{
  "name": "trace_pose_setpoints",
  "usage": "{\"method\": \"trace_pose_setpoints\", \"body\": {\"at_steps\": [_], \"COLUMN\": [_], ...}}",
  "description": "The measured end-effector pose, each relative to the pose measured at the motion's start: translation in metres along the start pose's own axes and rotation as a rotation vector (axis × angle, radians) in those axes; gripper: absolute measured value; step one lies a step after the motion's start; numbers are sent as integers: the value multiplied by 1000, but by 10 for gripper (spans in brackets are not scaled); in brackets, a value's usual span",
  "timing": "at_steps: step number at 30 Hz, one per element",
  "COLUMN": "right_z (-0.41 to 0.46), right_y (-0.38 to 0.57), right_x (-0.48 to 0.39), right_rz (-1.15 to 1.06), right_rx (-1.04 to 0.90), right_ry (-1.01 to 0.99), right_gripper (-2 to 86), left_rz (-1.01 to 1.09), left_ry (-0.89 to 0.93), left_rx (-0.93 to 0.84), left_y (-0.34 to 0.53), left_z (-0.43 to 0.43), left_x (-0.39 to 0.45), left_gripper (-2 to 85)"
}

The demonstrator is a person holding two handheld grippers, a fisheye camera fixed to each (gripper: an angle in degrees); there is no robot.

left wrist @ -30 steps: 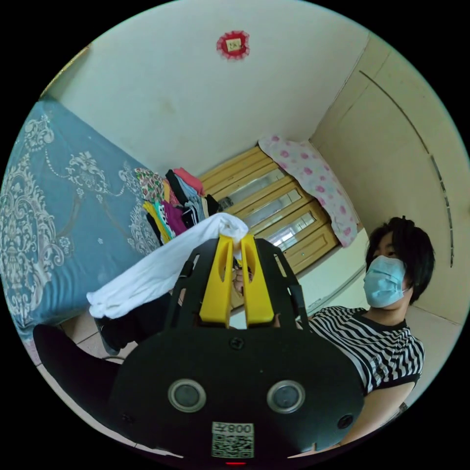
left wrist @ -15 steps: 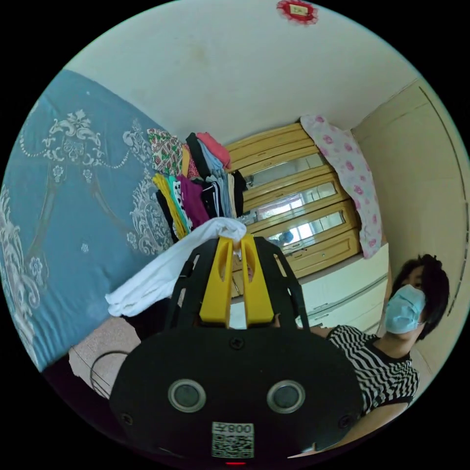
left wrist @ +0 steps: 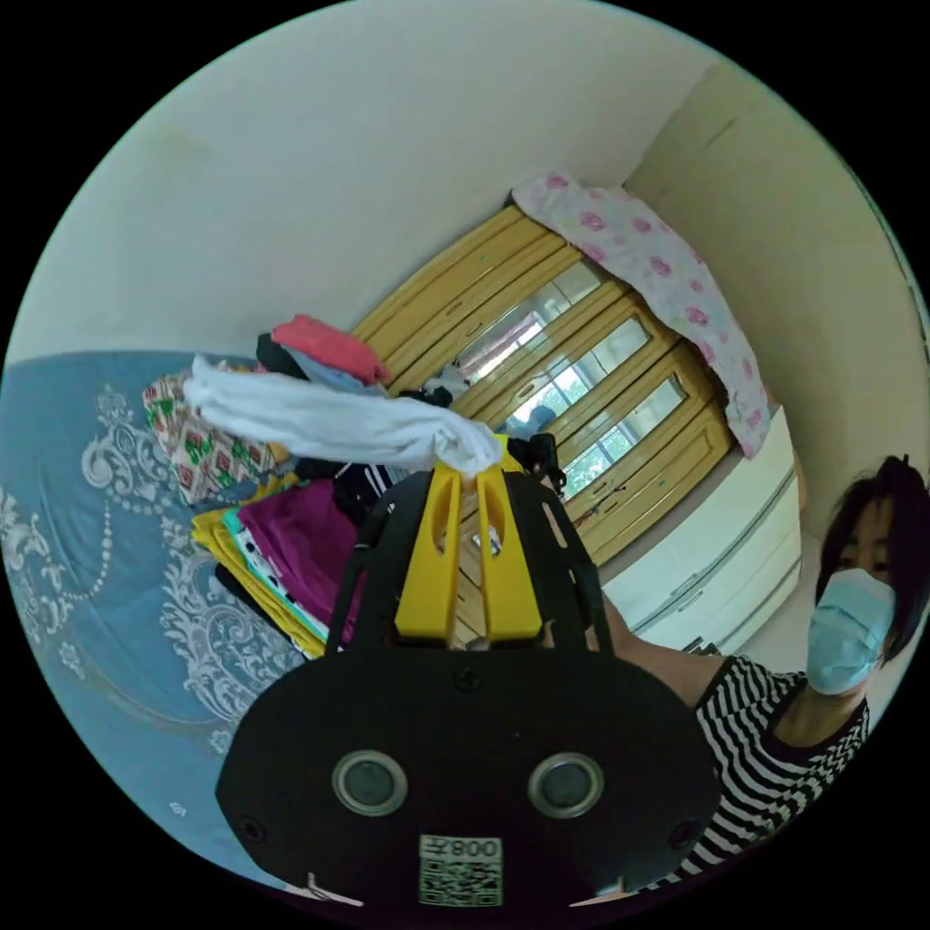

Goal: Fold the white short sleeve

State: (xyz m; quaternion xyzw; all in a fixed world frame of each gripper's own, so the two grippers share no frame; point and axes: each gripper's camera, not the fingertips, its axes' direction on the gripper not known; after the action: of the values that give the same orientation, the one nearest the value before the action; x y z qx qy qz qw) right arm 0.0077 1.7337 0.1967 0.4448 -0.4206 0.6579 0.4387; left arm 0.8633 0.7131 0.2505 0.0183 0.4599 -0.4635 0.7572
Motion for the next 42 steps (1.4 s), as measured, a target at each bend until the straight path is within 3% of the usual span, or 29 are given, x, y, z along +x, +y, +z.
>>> {"method": "trace_pose_setpoints", "body": {"at_steps": [7,17,25,32,39,42], "right_z": [-40,-71,-78,-88,-81,-44], "right_y": [84,95,138,163,176,167], "right_x": [179,224,293,293,226,204], "right_rz": [442,378,534,529,371,292], "right_rx": [-81,-136,-70,27,184,121], "right_ry": [183,216,139,150,350,404], "right_gripper": [22,21,22,16,2,1], "left_rz": [-331,-313,-449,-421,-361,-322], "left_ry": [-74,-79,-78,-29,11,-27], "left_rx": [-340,-404,-457,-467,-403,-358], "left_y": [148,243,324,354,360,348], "left_z": [154,174,176,136,76,64], "left_x": [-190,-294,-384,-424,-441,-453], "left_gripper": [30,30,27,13,4,2]}}
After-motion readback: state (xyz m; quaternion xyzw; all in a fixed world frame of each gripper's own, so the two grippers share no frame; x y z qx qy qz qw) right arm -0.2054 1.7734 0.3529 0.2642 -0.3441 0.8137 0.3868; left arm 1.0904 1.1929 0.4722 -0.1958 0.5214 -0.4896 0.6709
